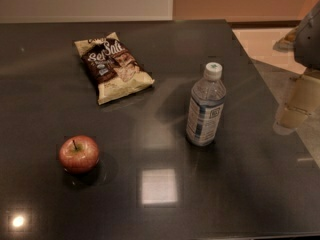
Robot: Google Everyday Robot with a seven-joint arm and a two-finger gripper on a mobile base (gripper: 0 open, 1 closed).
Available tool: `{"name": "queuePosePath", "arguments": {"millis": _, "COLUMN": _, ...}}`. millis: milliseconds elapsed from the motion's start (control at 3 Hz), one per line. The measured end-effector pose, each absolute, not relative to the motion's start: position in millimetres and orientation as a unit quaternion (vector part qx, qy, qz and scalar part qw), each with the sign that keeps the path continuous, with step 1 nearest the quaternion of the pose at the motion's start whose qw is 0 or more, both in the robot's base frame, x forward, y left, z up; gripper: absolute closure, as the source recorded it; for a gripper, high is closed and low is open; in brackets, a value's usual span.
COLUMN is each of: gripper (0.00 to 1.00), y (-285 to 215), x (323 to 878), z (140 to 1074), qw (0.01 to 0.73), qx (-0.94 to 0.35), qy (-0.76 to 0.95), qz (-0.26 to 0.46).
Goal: Move apple near brown chip bag
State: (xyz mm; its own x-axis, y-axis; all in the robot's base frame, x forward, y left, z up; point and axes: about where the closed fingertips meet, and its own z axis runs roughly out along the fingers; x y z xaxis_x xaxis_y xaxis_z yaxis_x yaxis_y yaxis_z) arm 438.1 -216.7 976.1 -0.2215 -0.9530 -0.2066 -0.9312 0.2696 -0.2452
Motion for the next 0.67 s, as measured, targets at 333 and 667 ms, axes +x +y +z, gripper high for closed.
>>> {"name": "queuePosePath", "arguments": {"millis": 333, "gripper": 0.0, "y": -213, "x": 440, "z": 982, "qw": 0.163, "qx": -0.607, "qy": 0.778, "qz": -0.029}}
{"name": "queuePosePath", "arguments": {"millis": 667, "gripper": 0.0, "y": -192, "x": 448, "z": 996, "qw": 0.179, "qx": -0.619, "qy": 0.764, "qz": -0.017}}
